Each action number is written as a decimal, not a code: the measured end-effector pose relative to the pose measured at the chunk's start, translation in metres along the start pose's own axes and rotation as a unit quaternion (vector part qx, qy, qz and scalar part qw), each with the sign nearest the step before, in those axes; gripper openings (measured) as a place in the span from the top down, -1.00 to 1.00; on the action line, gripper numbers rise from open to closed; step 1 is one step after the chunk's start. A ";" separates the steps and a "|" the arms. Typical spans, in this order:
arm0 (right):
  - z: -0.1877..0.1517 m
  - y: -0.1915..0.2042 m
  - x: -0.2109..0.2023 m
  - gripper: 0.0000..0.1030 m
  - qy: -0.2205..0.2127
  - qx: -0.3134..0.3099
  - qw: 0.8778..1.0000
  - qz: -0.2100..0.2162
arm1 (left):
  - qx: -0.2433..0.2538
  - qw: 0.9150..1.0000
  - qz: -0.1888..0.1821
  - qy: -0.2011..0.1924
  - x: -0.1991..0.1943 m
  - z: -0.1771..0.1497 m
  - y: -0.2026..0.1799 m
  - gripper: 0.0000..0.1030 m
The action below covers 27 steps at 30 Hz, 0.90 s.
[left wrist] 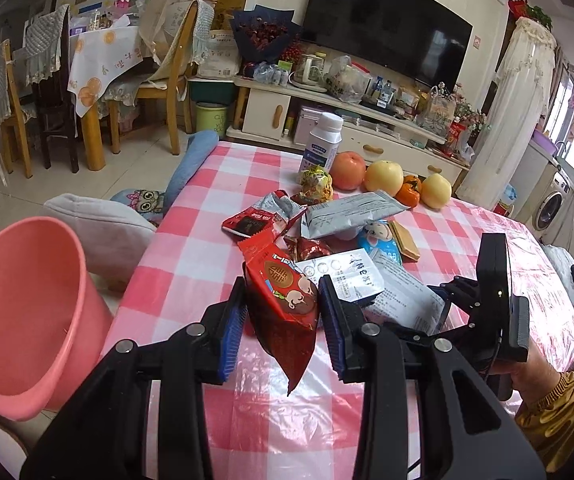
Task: Collect trash
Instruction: 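Lift both held bags and carry them toward the pink bucket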
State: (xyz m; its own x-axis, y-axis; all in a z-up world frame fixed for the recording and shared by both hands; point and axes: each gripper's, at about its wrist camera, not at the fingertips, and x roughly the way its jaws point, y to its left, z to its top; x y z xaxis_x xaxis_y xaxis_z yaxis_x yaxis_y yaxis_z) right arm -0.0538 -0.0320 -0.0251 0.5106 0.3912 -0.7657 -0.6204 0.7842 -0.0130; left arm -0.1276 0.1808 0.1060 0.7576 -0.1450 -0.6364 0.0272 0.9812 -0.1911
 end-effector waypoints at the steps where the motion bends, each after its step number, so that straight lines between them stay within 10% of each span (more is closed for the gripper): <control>1: -0.001 0.001 -0.001 -0.51 -0.001 0.005 1.000 -0.004 | 0.003 1.000 0.003 -0.002 -0.002 -0.002 0.000 0.27; 27: -0.035 -0.009 -0.052 -0.49 -0.059 0.173 0.981 -0.065 | -0.001 1.000 -0.004 -0.004 -0.012 -0.033 0.032 0.26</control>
State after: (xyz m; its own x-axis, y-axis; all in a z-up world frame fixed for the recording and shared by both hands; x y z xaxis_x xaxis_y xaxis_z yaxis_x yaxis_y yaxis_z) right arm -0.0952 -0.0765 -0.0073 0.6492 0.3145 -0.6925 -0.3173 0.9395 0.1293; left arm -0.1578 0.2100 0.0830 0.7628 -0.1519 -0.6285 0.0322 0.9797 -0.1977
